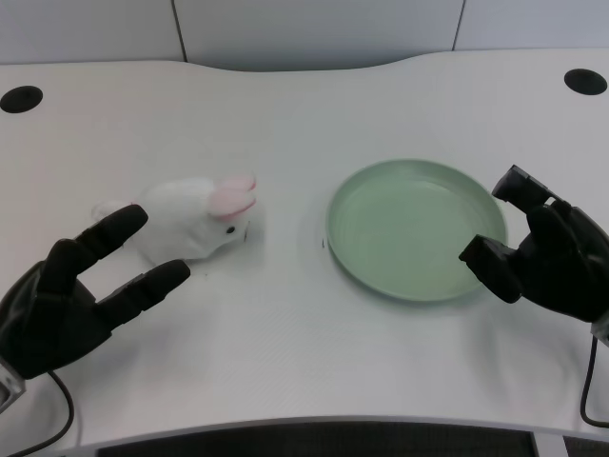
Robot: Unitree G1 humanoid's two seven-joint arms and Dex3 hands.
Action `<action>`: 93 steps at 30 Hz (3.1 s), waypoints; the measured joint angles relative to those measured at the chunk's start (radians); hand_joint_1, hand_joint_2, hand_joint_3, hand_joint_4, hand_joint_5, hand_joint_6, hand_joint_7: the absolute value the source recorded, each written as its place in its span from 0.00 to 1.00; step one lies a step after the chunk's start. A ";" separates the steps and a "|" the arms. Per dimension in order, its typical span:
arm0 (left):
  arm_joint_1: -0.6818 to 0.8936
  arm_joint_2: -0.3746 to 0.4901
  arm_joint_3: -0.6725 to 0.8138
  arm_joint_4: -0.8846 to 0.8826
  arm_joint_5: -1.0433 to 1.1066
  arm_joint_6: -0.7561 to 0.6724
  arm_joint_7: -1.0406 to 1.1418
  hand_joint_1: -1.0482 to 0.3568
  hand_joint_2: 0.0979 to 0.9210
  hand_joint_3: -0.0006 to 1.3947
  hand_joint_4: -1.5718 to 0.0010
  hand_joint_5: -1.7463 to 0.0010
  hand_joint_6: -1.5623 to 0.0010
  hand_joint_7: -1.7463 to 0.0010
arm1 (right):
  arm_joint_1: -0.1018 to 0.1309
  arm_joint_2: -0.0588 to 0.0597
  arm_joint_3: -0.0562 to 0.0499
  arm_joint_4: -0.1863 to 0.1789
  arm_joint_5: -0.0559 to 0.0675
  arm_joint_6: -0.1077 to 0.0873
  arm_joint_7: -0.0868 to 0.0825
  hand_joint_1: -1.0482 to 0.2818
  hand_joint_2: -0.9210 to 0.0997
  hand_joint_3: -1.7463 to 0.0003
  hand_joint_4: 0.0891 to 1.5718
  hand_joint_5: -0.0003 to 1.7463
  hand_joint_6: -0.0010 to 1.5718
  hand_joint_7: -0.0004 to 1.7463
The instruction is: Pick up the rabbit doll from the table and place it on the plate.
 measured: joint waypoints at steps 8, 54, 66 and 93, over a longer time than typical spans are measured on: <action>0.000 0.000 0.000 0.000 -0.001 0.000 0.000 0.26 1.00 0.08 0.44 0.98 0.47 1.00 | 0.000 0.000 -0.002 0.000 0.000 -0.003 0.001 0.35 0.00 0.97 0.65 1.00 0.49 1.00; -0.128 0.061 -0.313 -0.263 0.801 -1.254 0.932 0.19 1.00 0.04 0.79 1.00 0.79 1.00 | -0.005 -0.002 0.019 0.000 -0.005 -0.006 -0.005 0.33 0.01 0.98 0.66 1.00 0.51 1.00; -0.314 0.086 -0.720 0.018 1.259 -0.946 1.598 0.05 1.00 0.09 0.88 1.00 0.89 1.00 | -0.006 -0.004 0.022 0.000 -0.006 -0.004 -0.002 0.34 0.00 0.98 0.66 1.00 0.51 1.00; -0.290 -0.081 -0.927 0.154 1.218 -0.514 1.592 0.43 0.88 0.00 0.61 0.93 0.78 0.98 | -0.007 0.001 0.023 -0.003 -0.006 -0.023 0.037 0.33 0.00 0.97 0.66 1.00 0.51 1.00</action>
